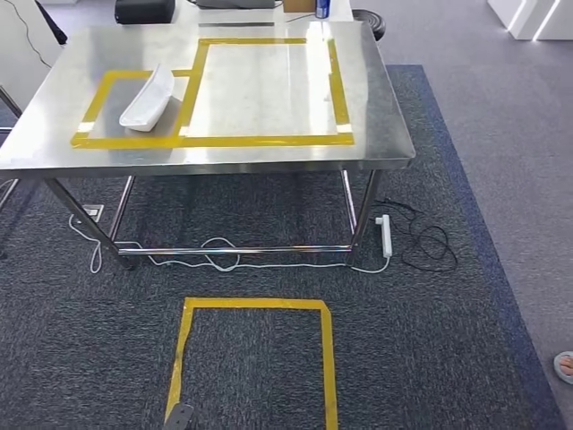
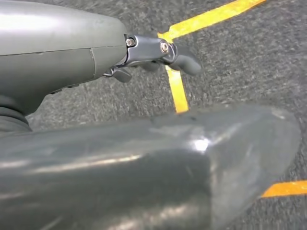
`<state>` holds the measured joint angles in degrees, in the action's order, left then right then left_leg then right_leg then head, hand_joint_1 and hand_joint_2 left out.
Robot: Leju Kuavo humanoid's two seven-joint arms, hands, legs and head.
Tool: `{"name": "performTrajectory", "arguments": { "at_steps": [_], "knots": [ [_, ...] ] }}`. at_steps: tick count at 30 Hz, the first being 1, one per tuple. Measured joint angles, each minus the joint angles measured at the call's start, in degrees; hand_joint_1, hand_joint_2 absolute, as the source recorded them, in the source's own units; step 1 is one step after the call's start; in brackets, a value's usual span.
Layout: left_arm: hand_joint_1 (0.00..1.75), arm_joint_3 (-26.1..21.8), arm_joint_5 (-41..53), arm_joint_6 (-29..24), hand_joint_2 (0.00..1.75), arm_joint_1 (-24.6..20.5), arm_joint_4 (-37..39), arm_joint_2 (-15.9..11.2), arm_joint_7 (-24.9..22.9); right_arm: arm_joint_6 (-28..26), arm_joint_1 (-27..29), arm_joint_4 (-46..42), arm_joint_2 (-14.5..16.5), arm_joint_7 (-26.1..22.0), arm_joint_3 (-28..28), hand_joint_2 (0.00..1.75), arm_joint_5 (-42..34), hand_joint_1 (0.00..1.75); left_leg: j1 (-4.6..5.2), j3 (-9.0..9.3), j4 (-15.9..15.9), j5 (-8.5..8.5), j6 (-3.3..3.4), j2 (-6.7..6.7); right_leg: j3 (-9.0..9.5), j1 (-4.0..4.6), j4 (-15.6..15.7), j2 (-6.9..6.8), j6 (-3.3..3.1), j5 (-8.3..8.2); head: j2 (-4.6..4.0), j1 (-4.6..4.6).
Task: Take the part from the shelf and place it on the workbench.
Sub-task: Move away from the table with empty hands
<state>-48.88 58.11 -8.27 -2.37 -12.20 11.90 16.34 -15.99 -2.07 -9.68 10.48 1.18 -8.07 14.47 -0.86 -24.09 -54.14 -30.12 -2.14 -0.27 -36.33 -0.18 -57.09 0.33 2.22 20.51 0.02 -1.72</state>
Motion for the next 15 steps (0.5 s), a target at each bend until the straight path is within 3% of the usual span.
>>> {"name": "performTrajectory", "arguments": {
  "at_steps": [2,3,5,6,7,8,9,10,12,14,15],
  "knots": [
    [0.00,0.0,0.0,0.0,0.00,0.1,0.0,0.1,0.0,-0.1,0.2,0.0,0.0,0.0,0.0,0.00,0.0,0.00,0.10,-0.95,-0.2,0.55,1.16,0.20,-0.35,-0.17,0.1,-0.02,0.66,-0.51,0.00,0.06],
    [0.00,0.0,0.0,0.0,0.00,0.1,0.0,0.1,-0.1,-0.1,0.2,0.0,0.0,0.0,0.0,0.00,0.0,0.00,0.14,-1.62,-0.3,1.14,1.70,0.34,-0.84,-0.28,-0.7,-0.06,0.97,0.72,0.00,0.14],
    [0.00,-0.1,0.0,0.0,0.00,0.1,0.1,0.1,-0.1,-0.1,0.3,0.1,0.0,0.0,0.0,0.00,0.0,0.00,0.28,-3.15,-0.4,2.50,2.44,0.52,-2.56,-0.36,-5.8,-0.15,1.40,6.15,0.00,0.36],
    [0.00,-0.1,0.0,0.0,0.00,0.1,0.1,0.1,-0.1,-0.1,0.3,0.1,0.0,0.0,0.0,0.00,0.0,0.00,0.45,-4.04,-0.4,3.24,2.66,0.53,-3.59,-0.34,-9.9,-0.17,1.50,9.28,0.00,0.48],
    [0.00,-0.1,0.0,0.1,0.00,0.2,0.1,0.1,-0.1,-0.1,0.3,0.1,0.0,0.0,0.0,0.00,0.0,0.00,0.63,-4.92,-0.5,3.93,2.75,0.57,-4.31,-0.31,-13.8,-0.17,1.51,11.33,0.00,0.54],
    [0.00,-0.1,0.0,0.1,0.00,0.2,0.1,0.1,-0.1,-0.1,0.2,0.1,0.0,0.0,0.0,0.00,0.0,0.00,0.82,-5.79,-0.5,4.59,2.81,0.63,-4.42,-0.28,-16.6,-0.17,1.40,12.00,0.00,0.57],
    [0.00,-0.1,0.0,0.1,0.00,0.2,0.1,0.0,-0.1,-0.1,0.2,0.1,0.0,0.0,0.0,0.00,0.0,0.00,1.01,-6.69,-0.6,5.26,2.84,0.69,-3.63,-0.21,-17.6,-0.17,1.20,11.40,0.00,0.58],
    [0.00,-0.1,0.0,0.1,0.00,0.2,0.1,0.0,-0.1,-0.1,0.2,0.1,0.0,0.0,0.0,0.00,0.0,0.00,1.15,-7.50,-0.6,5.86,2.85,0.74,-1.78,-0.11,-16.4,-0.16,0.90,9.84,0.00,0.57],
    [0.00,-0.1,0.0,0.1,0.00,0.1,0.1,0.1,-0.1,-0.1,0.1,0.0,0.0,0.0,0.0,0.00,0.0,0.00,1.37,-8.81,-0.7,6.98,2.70,0.73,4.50,0.26,-8.5,-0.17,0.04,7.63,0.00,0.56],
    [0.00,-0.1,0.1,0.2,0.00,0.2,0.1,0.1,-0.1,-0.2,0.0,0.0,0.0,-0.1,0.0,0.00,0.0,0.00,1.41,-9.51,-0.7,8.07,2.27,0.75,9.89,0.66,-0.1,-0.16,-0.54,8.14,0.00,0.51],
    [0.00,-0.1,0.1,0.2,0.00,0.2,0.1,0.1,-0.1,-0.2,0.0,0.0,0.0,-0.1,0.0,0.00,0.0,0.00,1.33,-9.71,-0.6,8.63,1.99,0.79,10.97,0.87,1.9,-0.12,-0.69,8.57,0.00,0.55]
  ]
}}
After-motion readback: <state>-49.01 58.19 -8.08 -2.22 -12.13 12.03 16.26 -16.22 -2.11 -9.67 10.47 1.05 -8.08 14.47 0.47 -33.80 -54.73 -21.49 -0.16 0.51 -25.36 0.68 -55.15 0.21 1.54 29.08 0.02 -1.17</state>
